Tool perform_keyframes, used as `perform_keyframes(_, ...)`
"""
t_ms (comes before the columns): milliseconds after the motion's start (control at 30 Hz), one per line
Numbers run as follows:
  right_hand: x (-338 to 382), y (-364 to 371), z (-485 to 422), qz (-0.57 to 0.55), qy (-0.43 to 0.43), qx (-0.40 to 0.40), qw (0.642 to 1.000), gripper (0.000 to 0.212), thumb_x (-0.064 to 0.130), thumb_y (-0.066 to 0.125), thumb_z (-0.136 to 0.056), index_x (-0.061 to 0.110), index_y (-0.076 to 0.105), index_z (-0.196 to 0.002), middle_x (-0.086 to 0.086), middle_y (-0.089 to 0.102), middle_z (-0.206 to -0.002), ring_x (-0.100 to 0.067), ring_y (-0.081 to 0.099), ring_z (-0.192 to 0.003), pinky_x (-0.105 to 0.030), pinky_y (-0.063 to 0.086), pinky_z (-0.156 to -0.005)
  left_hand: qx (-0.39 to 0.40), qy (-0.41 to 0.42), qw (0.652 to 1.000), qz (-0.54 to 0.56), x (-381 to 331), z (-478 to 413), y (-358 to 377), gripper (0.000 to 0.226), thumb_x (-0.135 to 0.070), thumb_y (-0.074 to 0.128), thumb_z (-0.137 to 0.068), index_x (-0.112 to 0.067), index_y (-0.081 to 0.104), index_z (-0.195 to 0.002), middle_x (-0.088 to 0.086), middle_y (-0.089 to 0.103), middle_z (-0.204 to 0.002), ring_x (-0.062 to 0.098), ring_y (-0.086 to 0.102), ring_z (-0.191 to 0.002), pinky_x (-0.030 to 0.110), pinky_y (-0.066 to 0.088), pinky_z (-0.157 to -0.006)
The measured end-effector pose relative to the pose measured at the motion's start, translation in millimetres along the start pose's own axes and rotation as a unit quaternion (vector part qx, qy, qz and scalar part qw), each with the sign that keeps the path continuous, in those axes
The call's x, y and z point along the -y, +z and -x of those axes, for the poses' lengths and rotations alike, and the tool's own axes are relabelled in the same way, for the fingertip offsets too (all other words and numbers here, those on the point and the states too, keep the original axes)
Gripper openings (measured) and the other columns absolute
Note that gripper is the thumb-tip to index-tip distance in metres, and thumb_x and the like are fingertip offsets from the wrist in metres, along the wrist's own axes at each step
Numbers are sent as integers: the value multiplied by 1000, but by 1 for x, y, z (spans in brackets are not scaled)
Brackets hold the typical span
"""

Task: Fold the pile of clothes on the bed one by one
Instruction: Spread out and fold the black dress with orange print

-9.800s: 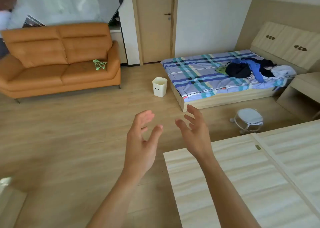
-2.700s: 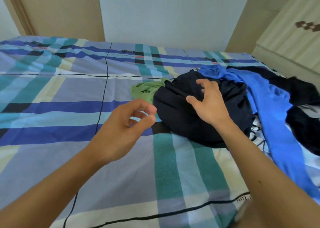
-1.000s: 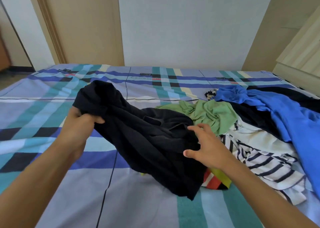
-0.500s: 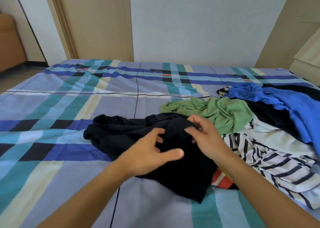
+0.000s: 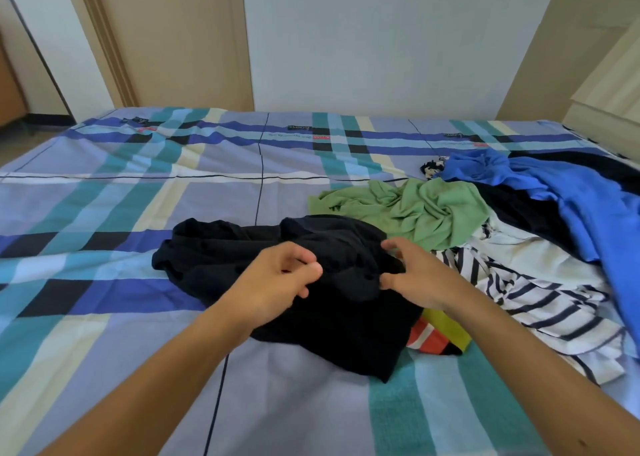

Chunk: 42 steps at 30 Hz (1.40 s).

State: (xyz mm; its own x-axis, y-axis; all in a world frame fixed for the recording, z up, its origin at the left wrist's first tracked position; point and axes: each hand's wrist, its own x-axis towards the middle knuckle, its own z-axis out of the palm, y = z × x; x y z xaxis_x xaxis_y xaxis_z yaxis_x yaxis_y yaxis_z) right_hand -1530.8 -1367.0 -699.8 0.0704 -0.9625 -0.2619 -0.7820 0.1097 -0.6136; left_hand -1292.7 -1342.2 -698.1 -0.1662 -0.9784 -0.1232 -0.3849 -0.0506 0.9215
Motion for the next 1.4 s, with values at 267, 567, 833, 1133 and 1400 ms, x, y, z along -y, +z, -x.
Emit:
perform_keyframes(267,6,19,-8,-171,8,54,984,15,9,72,-87,13,61,-97,-17,55,-83,-13,42,-48,-24,35,-46,131,36,978,-161,15,13,37,128,-69,77,-64,-30,-2,-157,-19,18,-153,11,35,-138,29,43,-108)
perform_keyframes(567,32,9,12,-470,-179,90,859,17,2,67,-90,9,68,-106,-7,64,-88,-10,64,-73,-20,51,-68,-46,139,989,-20,13,3,36,62,-21,81,-79,-31,45,-128,-17,65,-116,-4,61,-109,23,51,-96)
perform_keyframes(833,24,2,12,-327,-215,63,918,83,22,80,-80,33,36,-149,5,60,-139,-6,54,-130,-34,40,-109,-140,-20,962,233,-14,-10,-8,42,8,47,-91,-18,65,-119,11,72,-105,24,71,-95,30,55,-74)
perform_keyframes(1133,14,45,10,74,-231,-5,970,97,33,80,-80,32,20,-155,8,33,-146,-11,43,-129,-30,40,-105,-111,-91,966,216,-23,-4,-45,19,-27,54,-101,-21,67,-114,7,75,-104,19,73,-83,30,54,-64)
perform_keyframes(1400,20,46,-10,-73,-215,-85,970,33,23,56,-101,21,54,-69,4,45,-56,-14,42,-51,-34,35,-53,-85,109,924,-355,-10,13,-15,126,-79,75,-55,-41,7,-154,-3,30,-136,22,56,-112,38,53,-89)
